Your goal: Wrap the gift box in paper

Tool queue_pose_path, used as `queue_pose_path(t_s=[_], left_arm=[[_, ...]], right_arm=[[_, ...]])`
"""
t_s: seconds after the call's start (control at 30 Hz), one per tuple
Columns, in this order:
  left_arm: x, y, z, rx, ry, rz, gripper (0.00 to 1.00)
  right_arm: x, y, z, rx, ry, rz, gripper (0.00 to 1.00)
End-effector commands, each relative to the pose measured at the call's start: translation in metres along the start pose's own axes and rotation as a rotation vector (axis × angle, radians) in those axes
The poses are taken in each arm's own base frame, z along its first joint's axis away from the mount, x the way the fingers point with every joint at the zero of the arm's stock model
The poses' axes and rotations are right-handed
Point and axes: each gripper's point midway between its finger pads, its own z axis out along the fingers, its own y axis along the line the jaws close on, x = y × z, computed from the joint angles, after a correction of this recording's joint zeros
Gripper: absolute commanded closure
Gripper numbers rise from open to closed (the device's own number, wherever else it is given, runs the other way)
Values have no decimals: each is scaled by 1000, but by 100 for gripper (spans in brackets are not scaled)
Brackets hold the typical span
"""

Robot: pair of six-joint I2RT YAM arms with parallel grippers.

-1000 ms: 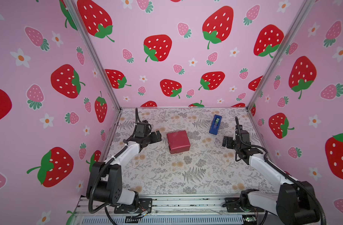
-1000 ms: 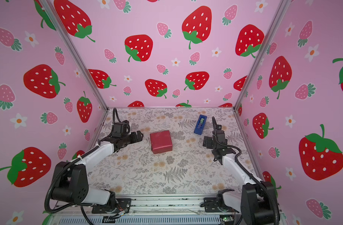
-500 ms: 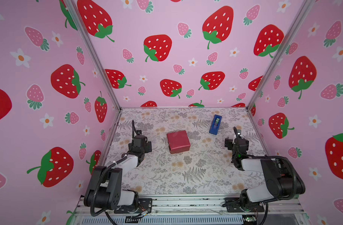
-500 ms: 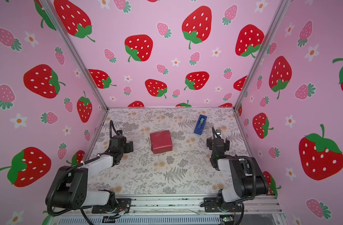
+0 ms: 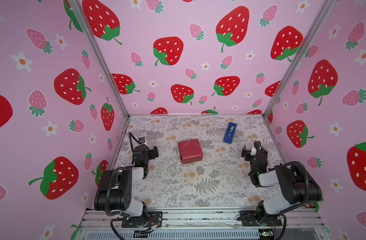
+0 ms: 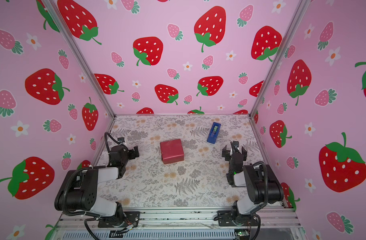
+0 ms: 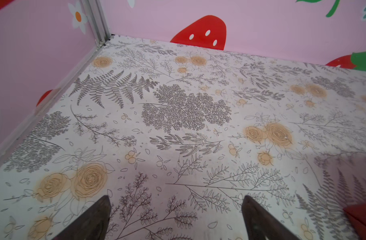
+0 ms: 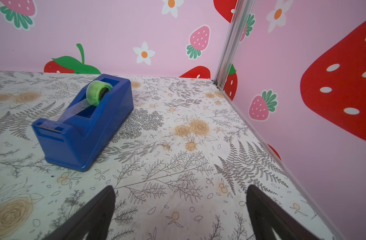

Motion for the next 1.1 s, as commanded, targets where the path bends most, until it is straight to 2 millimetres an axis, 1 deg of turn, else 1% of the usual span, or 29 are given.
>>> queue_pose_path(t_s=[0.0, 0.13, 1.07], left_arm=[[-14, -17, 3, 93, -46, 40, 1], [-13, -18, 5, 42, -43, 65, 1], [-14, -18, 4, 39, -43, 68, 1]], right_arm=[[-13, -1, 1, -2, -51, 15, 0], [-13, -1, 0, -1, -51, 15, 0], [-13, -1, 0, -2, -52, 14, 0]])
